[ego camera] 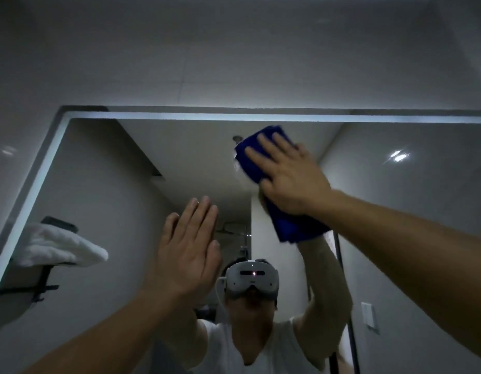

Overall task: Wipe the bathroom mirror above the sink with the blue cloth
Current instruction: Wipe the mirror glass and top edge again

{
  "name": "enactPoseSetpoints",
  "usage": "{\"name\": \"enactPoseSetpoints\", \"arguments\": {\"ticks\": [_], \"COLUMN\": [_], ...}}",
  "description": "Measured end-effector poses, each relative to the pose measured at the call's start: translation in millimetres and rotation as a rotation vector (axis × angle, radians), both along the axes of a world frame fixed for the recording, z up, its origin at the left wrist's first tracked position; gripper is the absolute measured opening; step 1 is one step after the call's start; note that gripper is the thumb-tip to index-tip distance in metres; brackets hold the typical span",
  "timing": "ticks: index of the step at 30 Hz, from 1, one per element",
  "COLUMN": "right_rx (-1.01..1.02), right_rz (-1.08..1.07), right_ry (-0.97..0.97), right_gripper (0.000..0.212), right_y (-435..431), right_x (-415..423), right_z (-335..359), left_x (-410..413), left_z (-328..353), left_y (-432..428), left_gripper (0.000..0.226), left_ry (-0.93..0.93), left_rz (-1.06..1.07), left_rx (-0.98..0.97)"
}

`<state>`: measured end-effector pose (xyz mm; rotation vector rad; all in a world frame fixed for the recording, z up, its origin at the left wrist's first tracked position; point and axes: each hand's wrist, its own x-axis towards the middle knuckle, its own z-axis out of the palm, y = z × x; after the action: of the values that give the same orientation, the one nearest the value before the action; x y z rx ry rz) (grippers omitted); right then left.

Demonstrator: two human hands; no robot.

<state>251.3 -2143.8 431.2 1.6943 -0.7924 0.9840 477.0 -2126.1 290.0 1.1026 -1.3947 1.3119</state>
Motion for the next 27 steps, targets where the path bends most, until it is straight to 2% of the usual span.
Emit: {"name": "enactPoseSetpoints", "arguments": {"ticks": [3,5,7,10,12,14,16,18,20,24,25,27], "right_rx": [0.131,0.137,0.113,0.023,0.023,0.061,0.131,0.129,0.07,0.013,0.013,0.002], "right_rz": [0.029,0.027,0.048,0.071,0.055,0.021,0.03,0.053,0.07,0.06,0.035,-0.012], "right_ry": [-0.343,-0.43,-0.377,-0.099,0.003,-0.098,-0.307,-0.374,-0.259,0.115,0.135,-0.047], "right_gripper": [0.065,0.067,0.069,0.067,0.065,0.065,0.066,0.068,0.067,0.067,0.068,0.067], "right_y": [6,10,14,13,10,9,12,15,15,4,2,-5], "right_x": [-7,0,19,42,34,17,7,16,31,10,-4,-30], "right_z": [66,81,71,41,44,65,82,78,52,-9,0,40], "left_x": [1,2,2,2,3,4,4,4,4,3,2,2], "left_z": [1,2,3,3,2,2,2,3,3,2,2,3], "left_y": [-2,-2,-2,-2,-2,-4,-4,-4,-3,-3,-3,-2], "left_gripper": [0.06,0.06,0.06,0.06,0.06,0.06,0.061,0.061,0.061,0.062,0.062,0.062], "left_ry": [-0.012,-0.013,-0.017,-0.018,-0.014,-0.017,-0.019,-0.016,-0.008,-0.004,-0.004,-0.01], "left_rz": [0.003,0.009,0.005,0.012,0.014,0.016,0.017,0.025,0.03,0.03,0.025,0.01], "left_rx": [-0.006,-0.009,-0.014,-0.011,-0.006,0.0,0.0,0.007,0.011,0.011,0.009,0.001]}}
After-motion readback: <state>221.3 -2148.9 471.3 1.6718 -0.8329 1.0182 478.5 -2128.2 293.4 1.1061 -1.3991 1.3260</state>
